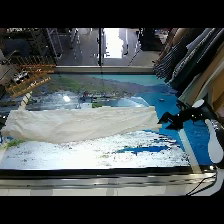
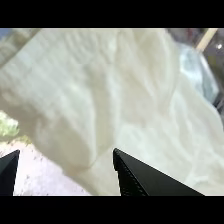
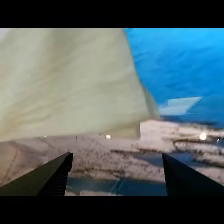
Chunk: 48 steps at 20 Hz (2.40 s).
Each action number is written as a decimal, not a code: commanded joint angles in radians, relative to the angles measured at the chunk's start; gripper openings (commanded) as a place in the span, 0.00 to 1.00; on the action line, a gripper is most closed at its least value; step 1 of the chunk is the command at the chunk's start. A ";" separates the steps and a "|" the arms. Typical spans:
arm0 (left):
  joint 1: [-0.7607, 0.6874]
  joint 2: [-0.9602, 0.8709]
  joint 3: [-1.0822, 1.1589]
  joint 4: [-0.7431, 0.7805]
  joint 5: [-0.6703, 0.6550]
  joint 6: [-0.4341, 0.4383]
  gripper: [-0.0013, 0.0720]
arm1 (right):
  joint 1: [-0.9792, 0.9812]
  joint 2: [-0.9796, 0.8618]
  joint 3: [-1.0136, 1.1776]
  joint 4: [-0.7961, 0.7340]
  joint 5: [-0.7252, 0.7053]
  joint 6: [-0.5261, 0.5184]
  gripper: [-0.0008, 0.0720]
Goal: Fold the clothes and pants, and hang the long-sleeved shirts on hangers.
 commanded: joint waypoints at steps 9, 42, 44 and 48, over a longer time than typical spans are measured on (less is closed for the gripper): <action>-0.043 -0.018 -0.222 -0.082 0.293 -0.067 0.84 | 0.108 0.194 -0.520 0.407 -0.603 -0.021 0.78; -0.096 0.043 -0.113 0.533 -0.201 -0.088 0.96 | 0.015 0.612 -0.640 -0.208 -0.060 -0.133 0.77; -0.096 0.072 -0.048 0.525 -0.208 -0.088 0.97 | -0.088 0.624 -0.602 -0.233 -0.139 -0.128 0.77; -0.096 0.159 0.027 0.322 -0.180 -0.055 0.96 | -0.287 0.475 -0.598 -0.003 -0.190 -0.311 0.70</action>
